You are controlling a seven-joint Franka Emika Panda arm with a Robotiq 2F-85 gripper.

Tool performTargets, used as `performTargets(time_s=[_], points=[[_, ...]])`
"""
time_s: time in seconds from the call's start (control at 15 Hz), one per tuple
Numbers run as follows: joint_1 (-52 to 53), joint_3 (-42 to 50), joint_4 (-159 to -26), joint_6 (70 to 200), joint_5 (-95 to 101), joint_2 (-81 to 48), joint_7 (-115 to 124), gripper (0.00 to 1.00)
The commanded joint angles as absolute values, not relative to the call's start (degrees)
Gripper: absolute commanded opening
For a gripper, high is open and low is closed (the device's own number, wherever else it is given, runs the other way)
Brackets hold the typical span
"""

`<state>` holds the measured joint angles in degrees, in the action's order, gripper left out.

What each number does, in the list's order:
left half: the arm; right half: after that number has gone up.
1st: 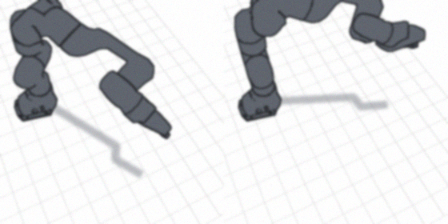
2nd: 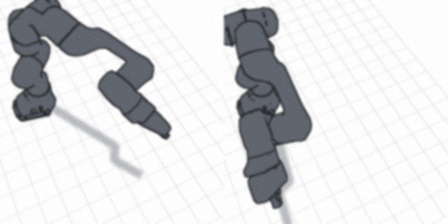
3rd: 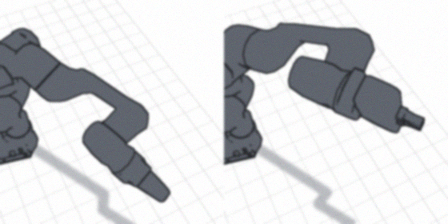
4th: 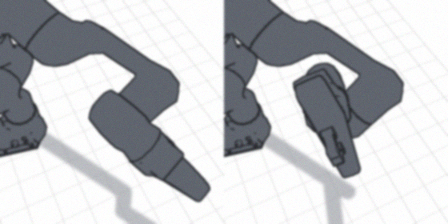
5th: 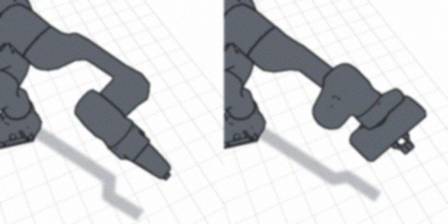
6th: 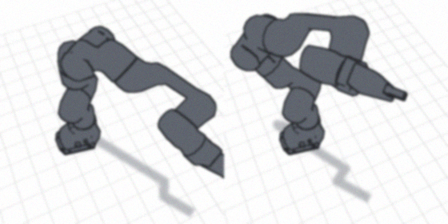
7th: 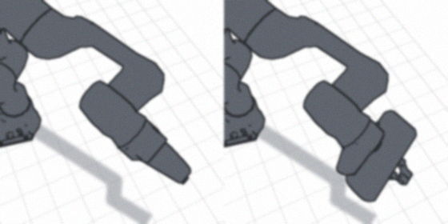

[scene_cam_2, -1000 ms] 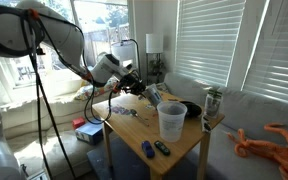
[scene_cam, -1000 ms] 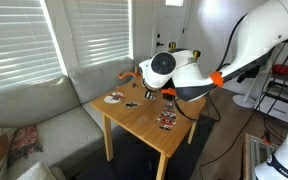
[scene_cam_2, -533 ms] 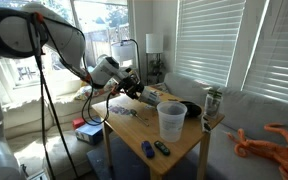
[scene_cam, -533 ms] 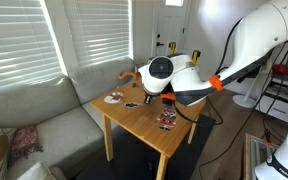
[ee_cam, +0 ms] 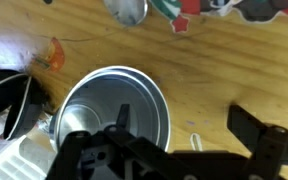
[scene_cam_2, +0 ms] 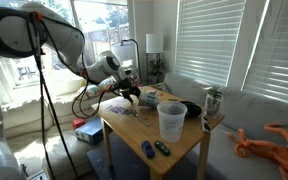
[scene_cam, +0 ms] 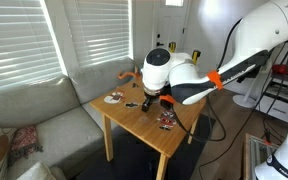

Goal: Put the silver cup upside down, then put the clear cup upside down on the silver cup

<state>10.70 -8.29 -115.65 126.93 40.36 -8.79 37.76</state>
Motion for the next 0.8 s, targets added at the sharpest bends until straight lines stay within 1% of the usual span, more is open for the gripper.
performTargets(time_s=[0.0, 0.47, 0.73], points=[[10.72, -8.15, -114.94, 126.43, 31.06, -8.28, 37.18, 1.0], [10.37, -7.8, -113.28, 125.18, 12.68, -5.95, 37.85, 1.0], [9.17, -6.45, -111.86, 125.98, 6.8, -2.68, 41.83, 1.0]])
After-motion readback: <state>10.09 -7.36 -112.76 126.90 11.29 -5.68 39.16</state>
